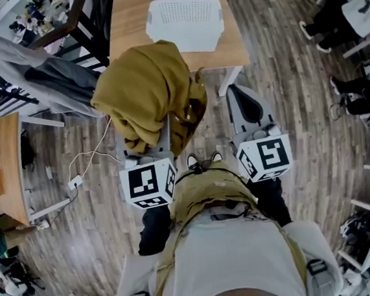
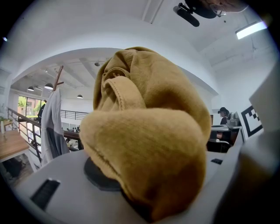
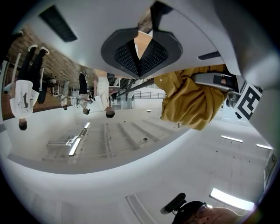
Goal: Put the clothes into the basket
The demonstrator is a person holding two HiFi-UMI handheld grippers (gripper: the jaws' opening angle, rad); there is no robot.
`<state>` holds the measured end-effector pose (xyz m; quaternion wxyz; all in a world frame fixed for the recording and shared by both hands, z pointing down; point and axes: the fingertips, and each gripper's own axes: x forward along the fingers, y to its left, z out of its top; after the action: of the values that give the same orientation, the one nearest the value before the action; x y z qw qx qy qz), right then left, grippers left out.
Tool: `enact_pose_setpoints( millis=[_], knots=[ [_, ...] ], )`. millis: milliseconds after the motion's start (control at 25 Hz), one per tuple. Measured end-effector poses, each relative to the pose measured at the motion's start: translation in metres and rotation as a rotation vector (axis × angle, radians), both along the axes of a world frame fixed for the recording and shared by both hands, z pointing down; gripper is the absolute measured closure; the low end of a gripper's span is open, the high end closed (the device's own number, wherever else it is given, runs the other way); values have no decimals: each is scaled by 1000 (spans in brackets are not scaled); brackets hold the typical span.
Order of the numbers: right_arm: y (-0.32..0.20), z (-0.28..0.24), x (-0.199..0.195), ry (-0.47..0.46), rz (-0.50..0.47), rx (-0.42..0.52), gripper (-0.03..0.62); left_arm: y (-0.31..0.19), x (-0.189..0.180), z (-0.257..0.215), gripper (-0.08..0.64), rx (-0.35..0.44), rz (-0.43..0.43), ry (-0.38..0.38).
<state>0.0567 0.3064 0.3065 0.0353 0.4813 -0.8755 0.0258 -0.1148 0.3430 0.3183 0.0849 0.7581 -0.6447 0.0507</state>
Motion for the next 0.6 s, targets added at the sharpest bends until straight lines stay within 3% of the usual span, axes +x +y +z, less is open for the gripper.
enact_pose_setpoints(
  millis=[600],
  knots=[
    [9,22,-31,32,1,-21,571,15,-37,20,316,-14,-22,17]
  ],
)
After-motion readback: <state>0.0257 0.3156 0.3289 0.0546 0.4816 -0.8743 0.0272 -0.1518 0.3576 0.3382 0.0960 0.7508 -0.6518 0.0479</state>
